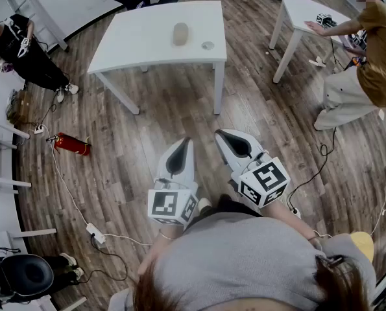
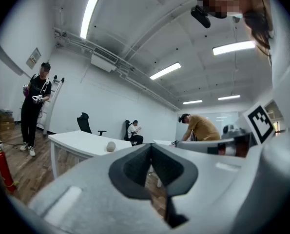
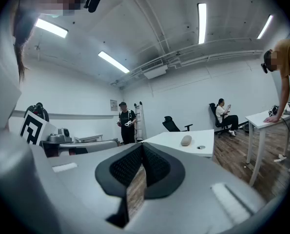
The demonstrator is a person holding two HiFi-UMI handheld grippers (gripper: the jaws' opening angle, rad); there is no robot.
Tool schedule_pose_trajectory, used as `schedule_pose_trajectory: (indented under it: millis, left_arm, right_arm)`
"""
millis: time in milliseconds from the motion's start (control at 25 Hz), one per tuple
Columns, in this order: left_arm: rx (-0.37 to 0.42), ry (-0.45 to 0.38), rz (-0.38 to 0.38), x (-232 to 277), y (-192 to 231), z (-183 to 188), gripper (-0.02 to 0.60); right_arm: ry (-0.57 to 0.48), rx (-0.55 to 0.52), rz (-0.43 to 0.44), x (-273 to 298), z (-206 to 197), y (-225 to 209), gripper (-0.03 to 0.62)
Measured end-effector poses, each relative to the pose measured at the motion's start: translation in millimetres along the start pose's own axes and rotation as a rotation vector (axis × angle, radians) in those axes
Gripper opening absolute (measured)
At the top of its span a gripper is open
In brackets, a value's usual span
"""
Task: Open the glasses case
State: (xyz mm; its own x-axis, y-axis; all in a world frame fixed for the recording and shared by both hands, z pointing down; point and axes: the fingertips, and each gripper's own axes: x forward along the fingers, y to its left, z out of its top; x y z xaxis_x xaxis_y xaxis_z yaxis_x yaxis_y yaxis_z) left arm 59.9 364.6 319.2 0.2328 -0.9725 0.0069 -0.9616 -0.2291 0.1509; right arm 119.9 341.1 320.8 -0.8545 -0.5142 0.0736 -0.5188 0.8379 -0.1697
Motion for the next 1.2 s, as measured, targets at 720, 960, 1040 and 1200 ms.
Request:
schedule_pose_trajectory:
  millis: [720, 960, 1040, 1200]
  left_arm:
    - [0.006, -0.007, -0.005, 16.0, -13.0, 0.3, 0.002]
    - [0.013, -0.03, 0.026, 23.0, -22.8, 0.1, 0.003]
    - [0.004, -0.037, 0.046, 25.6, -25.4, -4.2, 0.002]
    - [-0.003, -0.031, 0.08, 27.1, -22.4, -7.8, 0.002]
  right_arm:
    - [-0.058, 0.009, -0.005, -10.0, 11.8, -18.1, 0.005]
    - [-0.06, 0.011, 0.018, -18.8, 10.4, -32.7, 0.005]
    - [-0.055, 0.018, 0.024, -20.9, 6.1, -42.1, 0.005]
    - [-0.027, 0.031, 0.042, -18.2, -5.8, -51.4, 0.005]
